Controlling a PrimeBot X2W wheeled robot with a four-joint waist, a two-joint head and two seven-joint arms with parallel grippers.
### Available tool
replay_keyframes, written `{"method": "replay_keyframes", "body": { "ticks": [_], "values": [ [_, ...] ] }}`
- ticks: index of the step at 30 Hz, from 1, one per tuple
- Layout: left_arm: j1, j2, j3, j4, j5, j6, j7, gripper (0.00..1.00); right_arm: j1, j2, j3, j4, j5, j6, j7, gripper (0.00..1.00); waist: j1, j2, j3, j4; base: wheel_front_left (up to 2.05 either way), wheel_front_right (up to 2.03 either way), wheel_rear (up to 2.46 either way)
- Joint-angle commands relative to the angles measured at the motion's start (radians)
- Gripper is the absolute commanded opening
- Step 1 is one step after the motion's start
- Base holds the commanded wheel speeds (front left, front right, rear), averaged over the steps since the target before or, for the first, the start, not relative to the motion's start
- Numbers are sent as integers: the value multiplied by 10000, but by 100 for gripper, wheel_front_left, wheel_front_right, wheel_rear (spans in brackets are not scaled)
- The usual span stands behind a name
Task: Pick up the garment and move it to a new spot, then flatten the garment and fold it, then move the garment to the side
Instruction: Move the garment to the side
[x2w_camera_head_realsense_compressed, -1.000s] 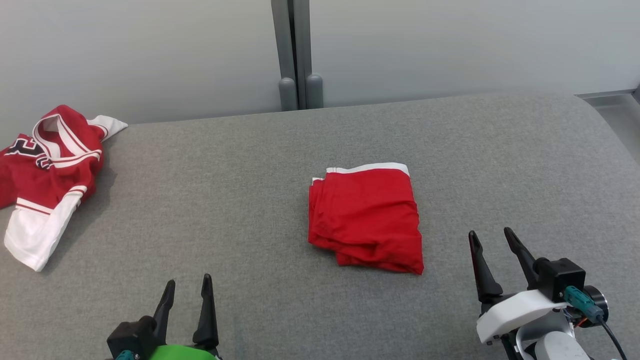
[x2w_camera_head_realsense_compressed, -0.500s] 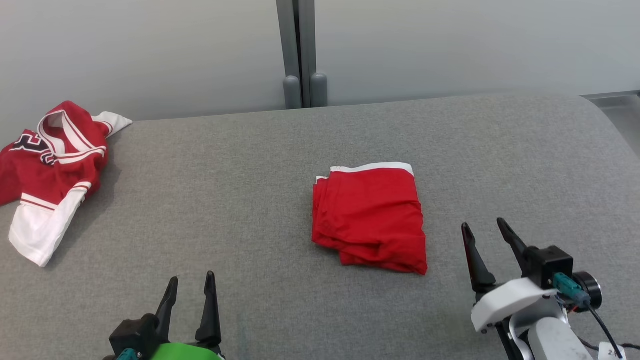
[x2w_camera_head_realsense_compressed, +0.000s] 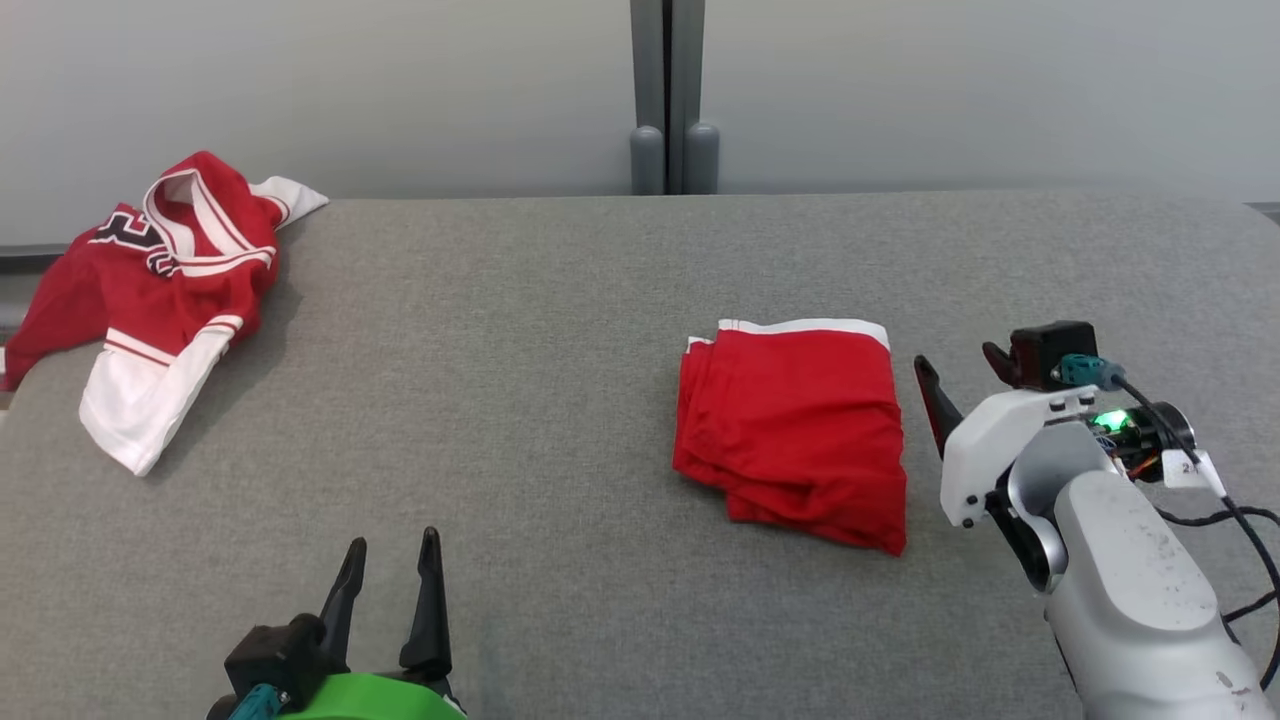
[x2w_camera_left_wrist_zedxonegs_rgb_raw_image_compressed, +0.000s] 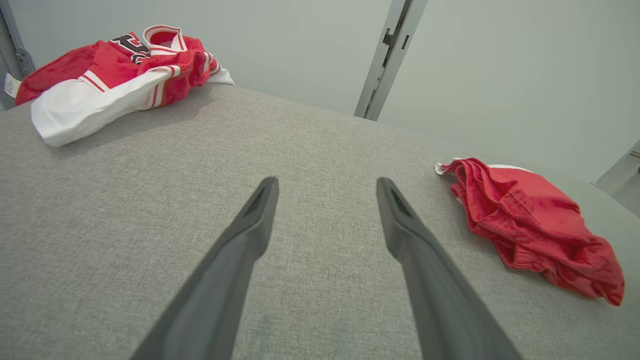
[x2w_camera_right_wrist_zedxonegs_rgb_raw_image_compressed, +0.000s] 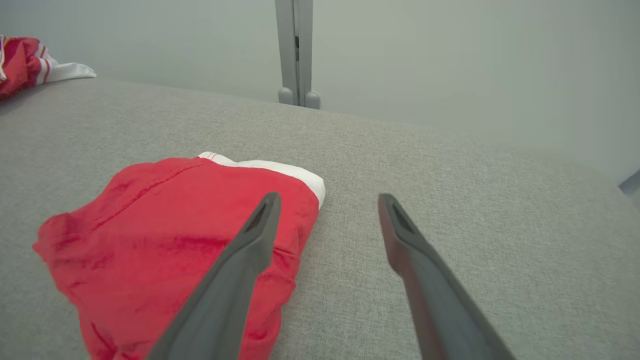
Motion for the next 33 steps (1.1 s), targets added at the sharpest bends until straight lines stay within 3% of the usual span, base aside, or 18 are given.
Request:
{"method": "replay_keyframes", "body": {
  "ticks": [1, 10, 21, 22, 23, 24, 27, 28, 29, 33],
  "values": [
    [-156, 21, -6, -8, -94, 44, -6, 100, -237, -68, 42, 207, 231, -11, 318, 100, 0, -1, 197, 285, 0, 0, 0],
    [-283, 21, -90, -20, -178, 71, -6, 100, -1098, -546, 523, 1747, 903, -11, 2271, 100, 0, -1, 548, 800, 0, 0, 0],
    [-495, 19, -170, -115, -230, 97, -6, 100, -1538, -406, 1232, 2786, 1614, -11, 2686, 100, 0, -1, 1029, 923, 0, 0, 0],
    [-536, 19, -188, -113, -230, 95, -6, 100, -1588, -375, 1297, 2878, 1651, -11, 2636, 91, 0, -1, 1069, 919, 0, 0, 0],
    [-576, 19, -206, -114, -224, 87, -6, 100, -1627, -354, 1387, 2946, 1666, -11, 2623, 61, 0, -1, 1108, 914, 0, 0, 0],
    [-620, 19, -233, -114, -211, 73, -6, 100, -1662, -345, 1478, 3028, 1698, -11, 2558, 44, 0, -1, 1147, 910, 0, 0, 0],
    [-682, 19, -299, -133, -193, 50, -6, 100, -1790, -322, 1686, 3207, 1771, -11, 2421, 20, 0, -1, 1251, 876, 0, 0, 0],
    [-720, 19, -319, -142, -175, 41, -6, 100, -1835, -337, 1781, 3251, 1833, -11, 2343, 6, 0, -1, 1287, 851, 0, 0, 0],
    [-760, 19, -333, -160, -153, 35, -6, 100, -1879, -371, 1842, 3291, 1860, -11, 2282, 0, 0, -1, 1321, 817, 0, 0, 0],
    [-869, 21, -338, -232, -53, 30, -6, 100, -2156, -593, 2092, 3337, 1921, -12, 1815, 0, 0, -1, 1456, 538, 0, 0, 0]
  ]
}}
